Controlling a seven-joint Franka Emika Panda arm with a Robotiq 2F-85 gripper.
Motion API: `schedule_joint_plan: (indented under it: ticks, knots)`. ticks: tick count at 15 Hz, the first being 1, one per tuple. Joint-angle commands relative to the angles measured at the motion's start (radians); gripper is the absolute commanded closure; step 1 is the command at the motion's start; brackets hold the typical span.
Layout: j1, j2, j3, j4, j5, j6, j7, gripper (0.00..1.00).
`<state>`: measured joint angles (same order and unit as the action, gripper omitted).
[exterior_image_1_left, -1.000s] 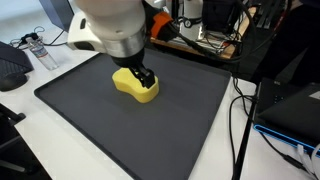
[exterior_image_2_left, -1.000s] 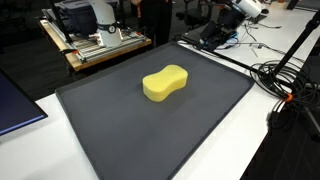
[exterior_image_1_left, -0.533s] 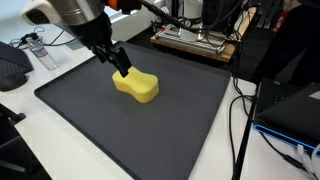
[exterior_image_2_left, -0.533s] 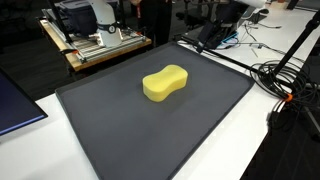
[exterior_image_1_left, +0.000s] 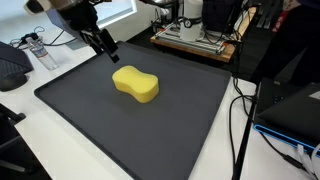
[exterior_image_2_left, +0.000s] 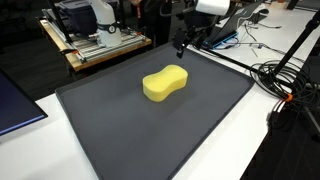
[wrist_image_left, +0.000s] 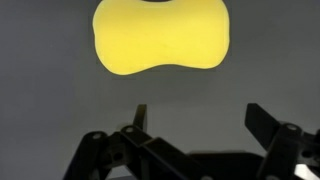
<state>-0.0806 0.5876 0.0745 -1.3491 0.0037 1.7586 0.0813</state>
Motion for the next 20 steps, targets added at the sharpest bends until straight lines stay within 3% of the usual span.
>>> schedule_joint_plan:
  ticks: [1, 6, 7, 14, 20]
  knots:
    - [-0.037, -0.151, -0.036, -0.24, 0.087, 0.149, -0.069, 0.0]
    - [-0.048, -0.296, -0.086, -0.475, 0.096, 0.331, -0.101, 0.0]
    - [-0.033, -0.191, -0.091, -0.325, 0.074, 0.257, -0.088, 0.0]
    - [-0.028, -0.198, -0.096, -0.341, 0.073, 0.266, -0.087, 0.0]
    - [-0.15, -0.189, -0.089, -0.404, 0.259, 0.276, -0.306, 0.0]
